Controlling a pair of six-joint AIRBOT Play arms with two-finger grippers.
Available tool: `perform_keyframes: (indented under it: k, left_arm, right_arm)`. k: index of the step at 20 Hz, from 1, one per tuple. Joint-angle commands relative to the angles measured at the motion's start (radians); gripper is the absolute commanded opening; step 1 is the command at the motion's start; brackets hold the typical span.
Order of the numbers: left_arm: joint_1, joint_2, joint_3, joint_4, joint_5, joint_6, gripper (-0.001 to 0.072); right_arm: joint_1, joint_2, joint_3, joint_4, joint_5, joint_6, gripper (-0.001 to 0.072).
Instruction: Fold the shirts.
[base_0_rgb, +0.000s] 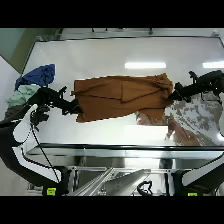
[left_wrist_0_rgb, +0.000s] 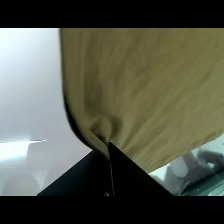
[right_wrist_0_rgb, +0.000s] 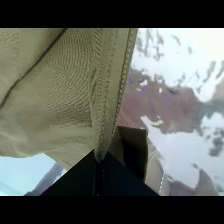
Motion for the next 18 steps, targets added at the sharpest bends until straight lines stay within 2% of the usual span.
perform_keyframes:
  k: [1, 4, 6, 8, 10, 12, 14, 16, 18]
  left_arm:
    - [-0.007, -0.002, 0.048, -0.011, 0.084, 0.032, 0.0013]
    - [-0.009, 0.135, 0.122, -0.192, 0.103, 0.124, 0.0013]
    - [-0.007, 0.319, 0.248, -0.312, 0.121, 0.182, 0.0013]
    - [-0.007, 0.561, 0.400, -0.320, 0.035, 0.189, 0.0013]
    - [-0.007, 0.800, 0.505, -0.280, -0.152, 0.196, 0.0013]
    - [-0.007, 1.008, 0.561, -0.174, -0.307, 0.182, 0.0013]
    - [-0.007, 1.144, 0.609, -0.105, -0.338, 0.163, 0.0013]
    - [-0.007, 1.216, 0.666, -0.005, -0.328, 0.108, 0.0013]
    - [-0.011, 1.229, 0.710, 0.201, -0.288, -0.045, 0.0013]
  right_arm:
    - [0.012, 0.009, 0.000, 0.045, 0.002, -0.069, 0.0025]
    - [0.040, 0.134, 0.003, 0.289, 0.035, -0.210, 0.0024]
    - [0.030, 0.299, 0.047, 0.533, 0.030, -0.336, 0.0024]
    - [0.013, 0.518, 0.138, 0.608, 0.076, -0.407, 0.0024]
    - [0.013, 0.755, 0.200, 0.594, 0.228, -0.453, 0.0024]
    - [0.013, 0.989, 0.210, 0.501, 0.398, -0.461, 0.0024]
    - [0.013, 1.156, 0.210, 0.385, 0.478, -0.437, 0.0025]
    - [0.012, 1.281, 0.210, 0.269, 0.555, -0.415, 0.0025]
    - [0.012, 1.348, 0.210, 0.130, 0.599, -0.356, 0.0025]
